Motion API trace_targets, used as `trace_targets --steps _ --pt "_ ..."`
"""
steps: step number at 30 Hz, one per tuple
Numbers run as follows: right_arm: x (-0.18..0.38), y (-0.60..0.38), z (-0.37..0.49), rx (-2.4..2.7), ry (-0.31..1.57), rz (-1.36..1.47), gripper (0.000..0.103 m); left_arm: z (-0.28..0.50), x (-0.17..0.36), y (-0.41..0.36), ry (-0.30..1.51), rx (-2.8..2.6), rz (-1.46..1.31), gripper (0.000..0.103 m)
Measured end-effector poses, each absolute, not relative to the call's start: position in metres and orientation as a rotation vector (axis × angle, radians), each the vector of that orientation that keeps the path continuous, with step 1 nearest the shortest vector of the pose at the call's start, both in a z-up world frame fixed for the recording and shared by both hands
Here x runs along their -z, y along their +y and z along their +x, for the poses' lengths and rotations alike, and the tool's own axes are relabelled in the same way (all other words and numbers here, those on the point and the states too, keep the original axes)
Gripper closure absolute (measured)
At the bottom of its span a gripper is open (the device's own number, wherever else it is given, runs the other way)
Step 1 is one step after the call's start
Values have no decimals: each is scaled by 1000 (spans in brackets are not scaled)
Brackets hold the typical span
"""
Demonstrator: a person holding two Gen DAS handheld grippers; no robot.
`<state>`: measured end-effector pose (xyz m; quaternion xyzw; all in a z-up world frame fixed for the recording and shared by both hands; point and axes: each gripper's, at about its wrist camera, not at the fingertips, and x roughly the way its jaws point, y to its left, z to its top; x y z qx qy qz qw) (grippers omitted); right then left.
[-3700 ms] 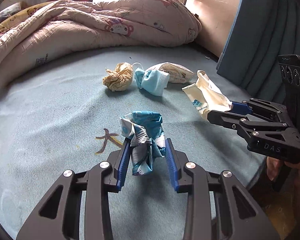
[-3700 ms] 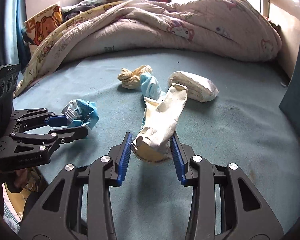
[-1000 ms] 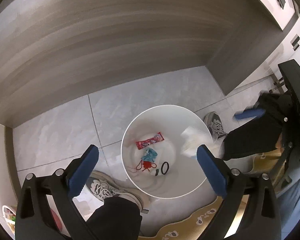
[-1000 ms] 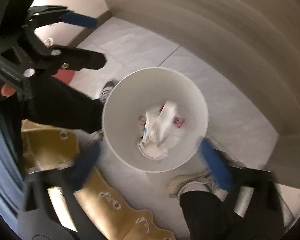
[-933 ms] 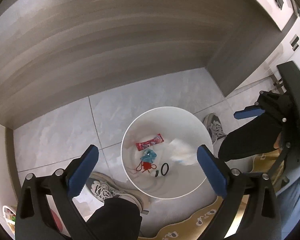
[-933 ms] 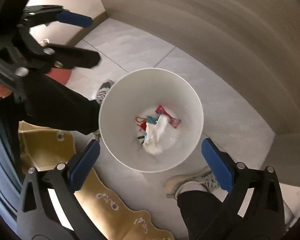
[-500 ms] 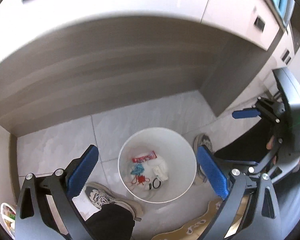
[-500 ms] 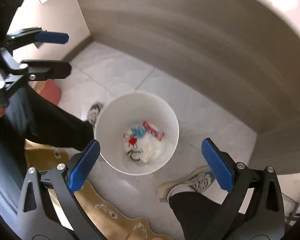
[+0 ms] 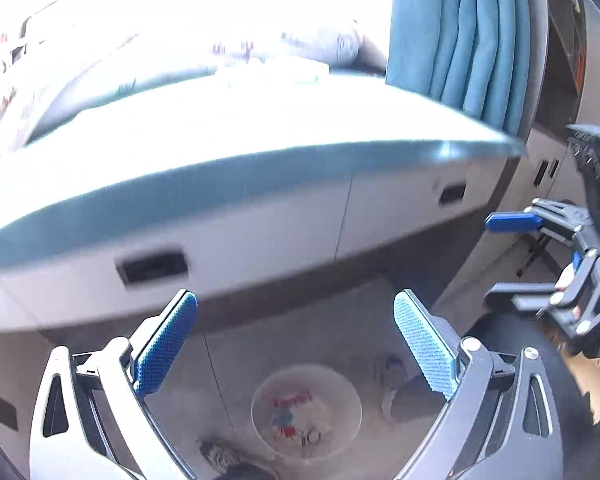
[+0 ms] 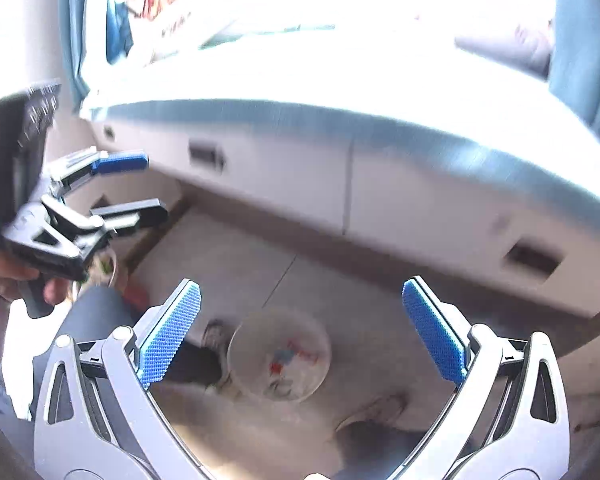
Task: Collect trash
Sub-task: 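Raise both open grippers and return to the bed, then grasp the crumpled beige paper with the left gripper while the right grasps the white packet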
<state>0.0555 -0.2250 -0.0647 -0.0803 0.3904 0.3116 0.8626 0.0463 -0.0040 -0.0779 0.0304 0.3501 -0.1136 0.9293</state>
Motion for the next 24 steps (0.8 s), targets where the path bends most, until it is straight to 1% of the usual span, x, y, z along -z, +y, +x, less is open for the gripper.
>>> trace_targets --steps 5,11,18,24 --pt "8 -231 86 -611 718 -196 5 82 30 0 675 217 7 6" --pt "-22 -224 138 -579 701 -227 5 144 -6 -7 643 176 57 6" --pt "-28 -205 232 -564 678 -285 5 252 -22 2 713 143 40 6" --pt "-13 -196 315 -512 721 -322 5 342 -5 -1 844 158 51 6"
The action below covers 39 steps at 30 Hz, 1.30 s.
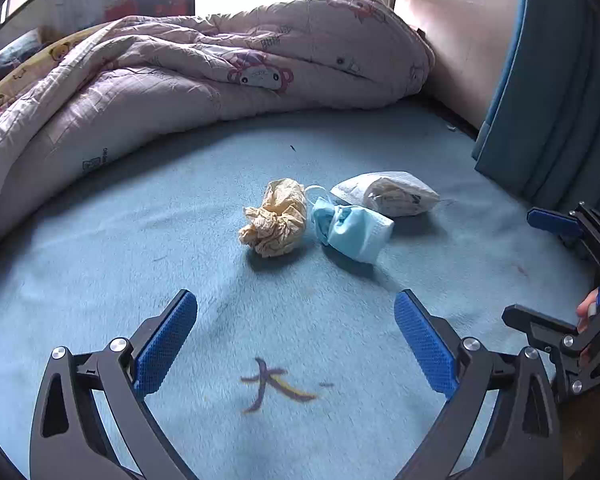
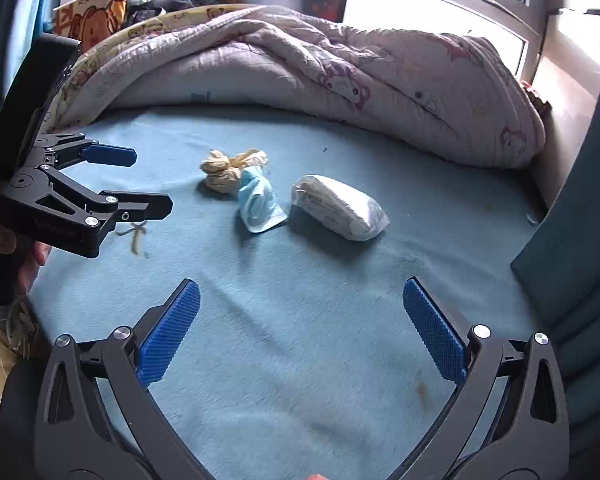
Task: Collect trash
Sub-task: 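Grasp the crumpled beige paper with the left gripper while the right grasps the white packet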
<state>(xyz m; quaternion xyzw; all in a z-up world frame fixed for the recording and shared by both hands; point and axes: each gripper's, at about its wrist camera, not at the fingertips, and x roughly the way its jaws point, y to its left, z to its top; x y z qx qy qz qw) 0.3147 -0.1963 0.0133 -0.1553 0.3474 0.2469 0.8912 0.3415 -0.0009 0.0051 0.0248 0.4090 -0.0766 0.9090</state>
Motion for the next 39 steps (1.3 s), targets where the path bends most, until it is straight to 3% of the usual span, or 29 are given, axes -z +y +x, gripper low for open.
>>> trace_targets --steps 8,12,17,20,21,22,30,39 --pt "3 -194 385 -489 771 -315 5 407 15 -15 898 106 202 7" --pt "9 -188 396 -495 780 -320 5 423 27 -20 907 108 296 18" --pt "14 -184 399 -510 783 -320 5 430 32 -17 891 143 276 21" --pt "16 -183 400 -509 778 -321 5 433 31 -15 897 183 238 41" --pt "16 -183 400 -505 776 -318 5 432 30 -15 894 193 236 65" --pt "16 -182 402 -500 775 -316 5 431 30 -16 890 188 241 77" --pt "13 -169 410 -521 761 -325 5 417 26 -10 880 153 183 91" --pt "36 -137 447 -505 832 -422 5 418 27 -4 883 122 165 91"
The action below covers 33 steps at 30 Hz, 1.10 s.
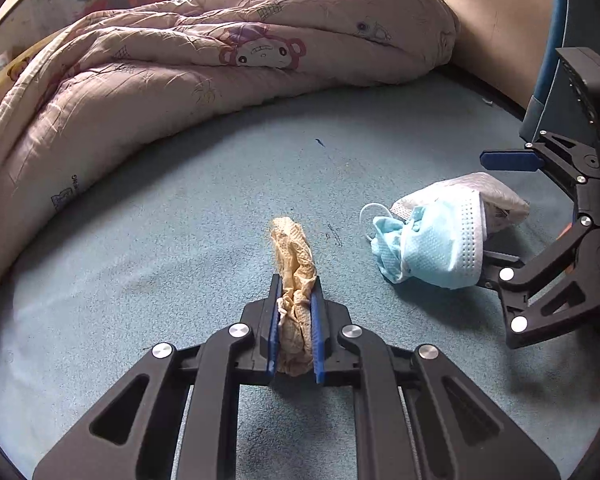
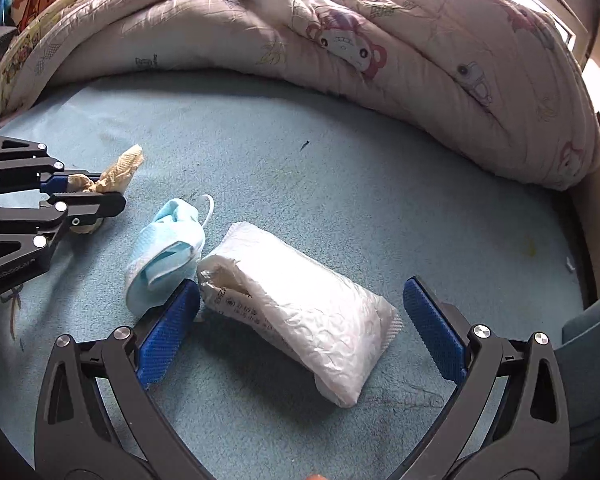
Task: Collect trash
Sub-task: 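Grasp the crumpled beige paper with the left gripper while the right grasps the white packet, then carry both items down over the bin and open the left gripper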
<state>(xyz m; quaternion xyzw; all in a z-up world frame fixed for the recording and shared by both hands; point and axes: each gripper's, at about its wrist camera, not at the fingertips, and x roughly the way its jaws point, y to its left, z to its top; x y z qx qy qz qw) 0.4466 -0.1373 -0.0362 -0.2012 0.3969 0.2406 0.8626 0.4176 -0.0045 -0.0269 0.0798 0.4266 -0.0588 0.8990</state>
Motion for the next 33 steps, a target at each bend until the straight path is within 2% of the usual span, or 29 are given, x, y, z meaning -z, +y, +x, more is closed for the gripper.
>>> trace_targets --steps 1,2,3,7,17,24,33 --pt "38 -137 449 -507 847 -415 6 418 27 -5 885 123 169 91" --pt "36 -139 448 -510 836 -402 21 418 27 -5 887 121 169 91" --pt "36 -140 448 -521 835 -395 26 418 27 -4 885 121 163 91" --pt "35 -147 437 -547 842 -367 33 411 24 -1 875 124 132 91" --pt "4 -186 370 -533 758 -270 35 337 11 -17 831 190 103 91" --pt "-12 -193 283 -594 748 -271 35 266 6 -37 831 231 118 91" --pt "-19 -180 155 -704 721 -296 35 145 -1 -23 814 223 129 91"
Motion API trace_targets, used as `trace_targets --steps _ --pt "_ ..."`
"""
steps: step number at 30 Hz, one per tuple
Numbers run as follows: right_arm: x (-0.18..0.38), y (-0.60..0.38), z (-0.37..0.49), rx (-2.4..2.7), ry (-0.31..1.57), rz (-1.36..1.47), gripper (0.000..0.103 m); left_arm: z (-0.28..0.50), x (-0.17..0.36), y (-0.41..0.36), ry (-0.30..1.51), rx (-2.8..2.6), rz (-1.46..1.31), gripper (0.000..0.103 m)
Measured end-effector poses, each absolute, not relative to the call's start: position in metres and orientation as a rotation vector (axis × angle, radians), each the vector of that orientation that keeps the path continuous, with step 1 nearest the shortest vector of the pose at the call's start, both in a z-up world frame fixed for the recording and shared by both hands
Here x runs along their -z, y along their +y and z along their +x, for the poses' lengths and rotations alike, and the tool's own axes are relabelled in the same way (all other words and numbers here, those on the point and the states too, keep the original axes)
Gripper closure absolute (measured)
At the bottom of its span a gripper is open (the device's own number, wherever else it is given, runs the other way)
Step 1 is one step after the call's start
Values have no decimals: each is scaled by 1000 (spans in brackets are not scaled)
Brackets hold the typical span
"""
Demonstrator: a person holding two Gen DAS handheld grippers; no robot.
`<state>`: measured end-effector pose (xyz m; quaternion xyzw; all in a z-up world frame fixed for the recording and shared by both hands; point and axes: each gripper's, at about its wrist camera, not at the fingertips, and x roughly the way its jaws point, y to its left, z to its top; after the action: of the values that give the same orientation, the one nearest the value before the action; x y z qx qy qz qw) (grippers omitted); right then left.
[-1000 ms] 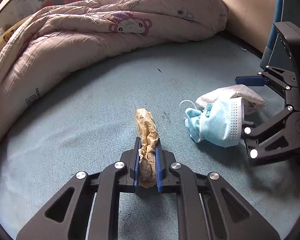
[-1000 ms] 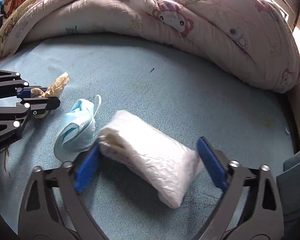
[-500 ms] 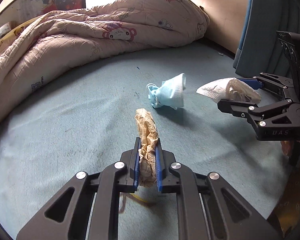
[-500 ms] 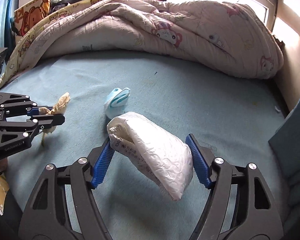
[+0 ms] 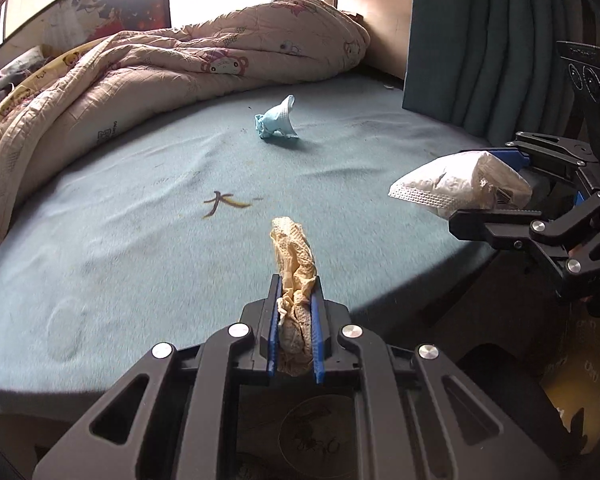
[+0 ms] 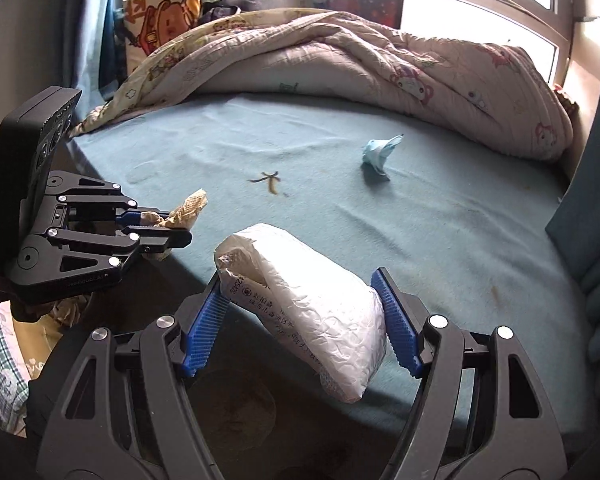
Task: Collect trash
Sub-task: 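Carry both items down over the bin and open the left gripper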
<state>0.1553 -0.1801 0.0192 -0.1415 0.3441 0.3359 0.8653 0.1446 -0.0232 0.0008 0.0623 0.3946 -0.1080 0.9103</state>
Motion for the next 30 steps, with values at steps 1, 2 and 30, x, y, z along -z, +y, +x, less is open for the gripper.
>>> trace_targets --steps 1,2,30 --pt "-17 -178 143 -716 721 -299 35 130 0 -21 814 220 127 91" --pt "-14 -175 130 -728 721 -306 35 118 1 -18 816 221 126 91" --pt "265 -147 20 -721 1024 -289 35 15 274 -12 1194 174 -8 91"
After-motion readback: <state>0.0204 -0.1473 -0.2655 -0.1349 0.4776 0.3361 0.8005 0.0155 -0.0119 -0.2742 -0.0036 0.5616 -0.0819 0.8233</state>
